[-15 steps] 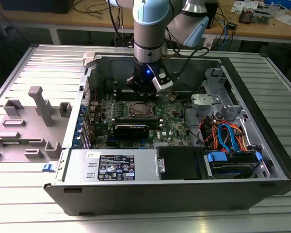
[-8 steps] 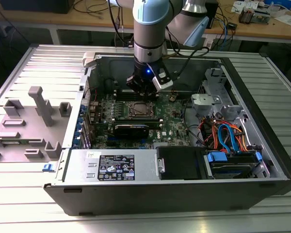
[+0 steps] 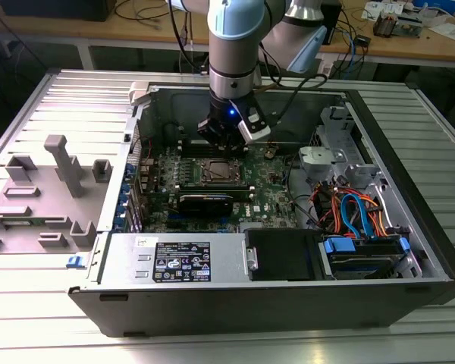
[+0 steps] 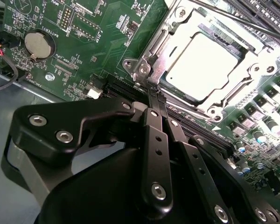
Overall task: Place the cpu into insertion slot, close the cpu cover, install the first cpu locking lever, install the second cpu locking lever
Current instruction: 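Install the first cpu locking lever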
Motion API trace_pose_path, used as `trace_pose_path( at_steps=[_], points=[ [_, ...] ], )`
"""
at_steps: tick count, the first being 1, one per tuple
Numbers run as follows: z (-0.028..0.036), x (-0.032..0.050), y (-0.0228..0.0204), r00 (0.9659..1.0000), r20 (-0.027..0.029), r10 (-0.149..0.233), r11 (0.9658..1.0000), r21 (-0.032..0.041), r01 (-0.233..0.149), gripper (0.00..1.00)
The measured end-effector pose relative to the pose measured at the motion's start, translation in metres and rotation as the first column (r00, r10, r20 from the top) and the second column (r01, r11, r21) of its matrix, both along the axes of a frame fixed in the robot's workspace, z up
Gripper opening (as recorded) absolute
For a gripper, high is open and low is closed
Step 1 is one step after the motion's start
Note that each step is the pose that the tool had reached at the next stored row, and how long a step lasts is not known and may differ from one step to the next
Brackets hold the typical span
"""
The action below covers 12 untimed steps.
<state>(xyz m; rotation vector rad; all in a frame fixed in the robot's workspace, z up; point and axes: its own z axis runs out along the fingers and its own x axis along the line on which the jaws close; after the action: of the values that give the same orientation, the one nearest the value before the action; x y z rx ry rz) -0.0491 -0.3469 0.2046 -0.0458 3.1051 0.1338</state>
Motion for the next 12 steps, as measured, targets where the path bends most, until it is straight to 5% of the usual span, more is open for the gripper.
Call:
trace_pose_path(
  at_steps=[12],
  points=[
    [0.0011,0.0,-0.0004,1.0,-0.0006,0.0,1.0,0.0,0.0,0.11]
  ],
)
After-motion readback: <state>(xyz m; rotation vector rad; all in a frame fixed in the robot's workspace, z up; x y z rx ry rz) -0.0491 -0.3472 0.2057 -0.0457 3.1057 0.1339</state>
